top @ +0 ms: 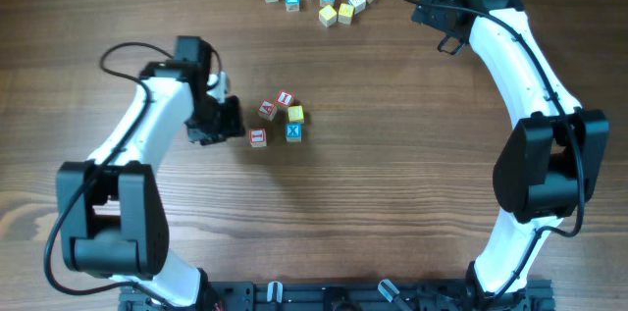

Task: Form a circle
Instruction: 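Move the left gripper down onto the new red 'I' block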

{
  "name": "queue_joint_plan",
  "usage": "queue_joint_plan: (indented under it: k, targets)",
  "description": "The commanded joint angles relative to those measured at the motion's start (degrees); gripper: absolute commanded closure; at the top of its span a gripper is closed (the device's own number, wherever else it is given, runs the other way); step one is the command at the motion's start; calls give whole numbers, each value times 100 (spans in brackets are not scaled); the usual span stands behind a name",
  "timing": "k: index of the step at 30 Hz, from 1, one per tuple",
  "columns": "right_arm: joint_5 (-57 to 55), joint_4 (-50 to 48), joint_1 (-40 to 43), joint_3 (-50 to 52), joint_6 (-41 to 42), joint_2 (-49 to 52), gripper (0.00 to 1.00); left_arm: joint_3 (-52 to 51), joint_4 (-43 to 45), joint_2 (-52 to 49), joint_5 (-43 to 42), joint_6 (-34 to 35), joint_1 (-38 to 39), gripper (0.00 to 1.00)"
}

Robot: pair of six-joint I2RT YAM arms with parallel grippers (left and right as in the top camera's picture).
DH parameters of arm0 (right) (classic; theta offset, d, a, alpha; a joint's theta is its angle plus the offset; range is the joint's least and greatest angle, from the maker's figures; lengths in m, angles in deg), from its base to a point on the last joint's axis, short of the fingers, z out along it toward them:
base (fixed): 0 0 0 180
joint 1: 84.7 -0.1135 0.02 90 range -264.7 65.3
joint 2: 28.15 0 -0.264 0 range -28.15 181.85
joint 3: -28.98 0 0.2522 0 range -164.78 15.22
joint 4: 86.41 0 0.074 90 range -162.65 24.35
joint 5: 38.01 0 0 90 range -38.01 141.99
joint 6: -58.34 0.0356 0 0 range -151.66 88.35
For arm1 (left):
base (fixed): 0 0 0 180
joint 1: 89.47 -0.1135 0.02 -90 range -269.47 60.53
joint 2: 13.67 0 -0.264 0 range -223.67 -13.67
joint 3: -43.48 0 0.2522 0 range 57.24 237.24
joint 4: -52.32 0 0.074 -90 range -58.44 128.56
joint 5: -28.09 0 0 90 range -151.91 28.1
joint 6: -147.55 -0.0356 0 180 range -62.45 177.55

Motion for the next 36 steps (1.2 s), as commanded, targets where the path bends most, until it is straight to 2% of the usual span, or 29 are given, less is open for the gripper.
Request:
queue_joint_plan:
  k: [1, 5, 8, 10, 14, 18, 25, 34, 36]
  targets:
    - [-74, -11, -17, -15, -72, -26, 0, -199, 157, 39, -55, -111, 420, 59]
    - [-74, -11, -17, -15, -74, -26, 0, -219, 173, 35, 190, -63, 811, 59]
    - [-74, -11, -17, -15, -72, -26, 0, -225, 188, 35, 192, -44, 949, 53]
    - [-74, -11, -17, -13, -72, -26, 0, -225, 238, 35, 236, -15, 973, 53]
    - [-74, -11, -17, -15, -70, -26, 0, -225, 356, 35, 791, 385, 973, 48]
    - [-74, -11, -17, -15, -72, -26, 0, -297, 584, 31, 787, 382, 973, 55]
    - [-74, -11, -17, -15, -72, -26, 0, -680, 925, 28, 785, 382, 973, 56]
    - [-74, -11, -17, -15, -72, -26, 0, -686, 1121, 26, 785, 358, 973, 60]
    - [-74, -11, -17, -15, -74, -26, 0, -686, 1108, 26, 785, 358, 973, 58]
